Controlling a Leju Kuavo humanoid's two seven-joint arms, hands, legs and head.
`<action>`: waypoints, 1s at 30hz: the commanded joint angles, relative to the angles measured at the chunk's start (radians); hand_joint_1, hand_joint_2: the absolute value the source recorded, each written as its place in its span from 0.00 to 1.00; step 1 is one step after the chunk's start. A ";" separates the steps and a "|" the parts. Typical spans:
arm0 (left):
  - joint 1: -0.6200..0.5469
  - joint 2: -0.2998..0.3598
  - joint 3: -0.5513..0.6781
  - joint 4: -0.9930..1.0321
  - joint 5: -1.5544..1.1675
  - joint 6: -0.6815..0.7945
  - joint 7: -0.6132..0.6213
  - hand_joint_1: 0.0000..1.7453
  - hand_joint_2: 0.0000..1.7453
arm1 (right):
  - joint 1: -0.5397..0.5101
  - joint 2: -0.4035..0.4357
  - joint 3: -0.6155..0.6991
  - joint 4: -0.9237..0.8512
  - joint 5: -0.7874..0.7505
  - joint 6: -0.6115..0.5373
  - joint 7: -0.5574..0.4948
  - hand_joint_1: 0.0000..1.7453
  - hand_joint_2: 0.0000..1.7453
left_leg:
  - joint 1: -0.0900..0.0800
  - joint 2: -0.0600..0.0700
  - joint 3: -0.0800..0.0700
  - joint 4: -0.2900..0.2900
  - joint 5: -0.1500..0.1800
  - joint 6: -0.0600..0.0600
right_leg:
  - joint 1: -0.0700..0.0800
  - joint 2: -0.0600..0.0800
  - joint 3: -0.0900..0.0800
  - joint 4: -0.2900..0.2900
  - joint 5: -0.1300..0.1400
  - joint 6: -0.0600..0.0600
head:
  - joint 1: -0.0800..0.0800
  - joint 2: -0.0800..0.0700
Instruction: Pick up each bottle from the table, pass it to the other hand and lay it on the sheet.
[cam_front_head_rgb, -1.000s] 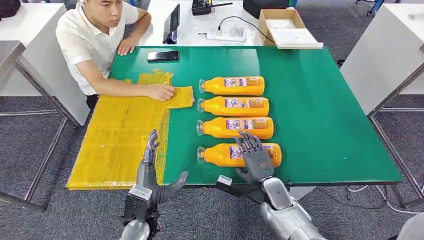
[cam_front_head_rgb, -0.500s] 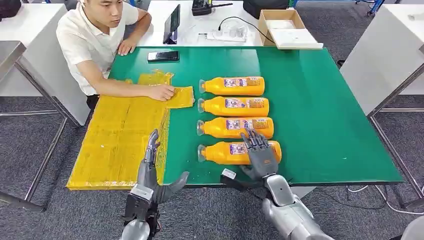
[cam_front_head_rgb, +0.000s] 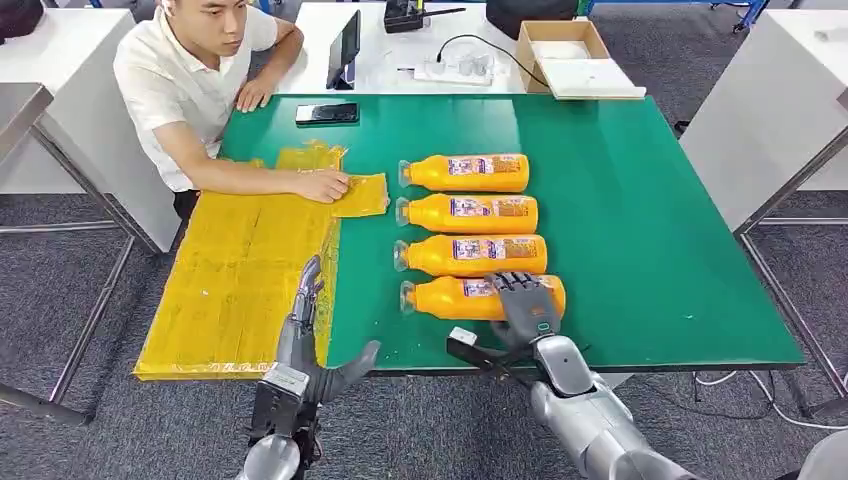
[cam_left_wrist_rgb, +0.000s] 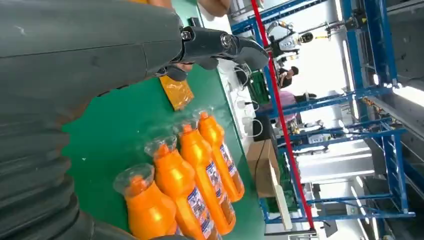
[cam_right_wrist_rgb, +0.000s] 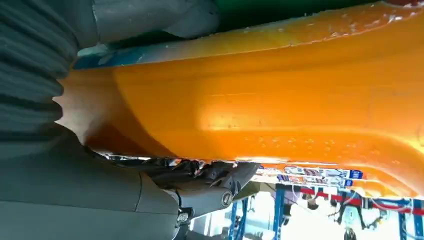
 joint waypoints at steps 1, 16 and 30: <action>-0.040 0.028 -0.024 0.053 -0.006 -0.007 0.011 0.00 1.00 | 0.036 -0.030 -0.027 0.109 -0.024 0.094 0.024 1.00 1.00 | 0.001 -0.006 0.001 -0.002 0.002 -0.001 | 0.001 -0.007 0.004 -0.003 0.000 -0.002 | 0.000 0.000; 0.017 -0.007 0.041 -0.027 0.152 0.015 -0.048 0.00 1.00 | 0.208 0.077 -0.154 -0.180 -0.536 0.178 -0.465 1.00 1.00 | 0.002 -0.003 0.011 -0.002 -0.003 0.002 | 0.002 -0.004 0.016 -0.008 -0.004 0.003 | 0.000 0.000; 0.046 0.071 -0.119 0.059 0.562 0.002 0.077 0.00 1.00 | 0.337 0.109 -0.036 -0.672 -0.889 -0.047 -0.519 1.00 1.00 | 0.004 0.003 -0.001 -0.002 -0.005 0.001 | 0.003 0.004 0.003 -0.005 -0.003 0.002 | 0.000 0.000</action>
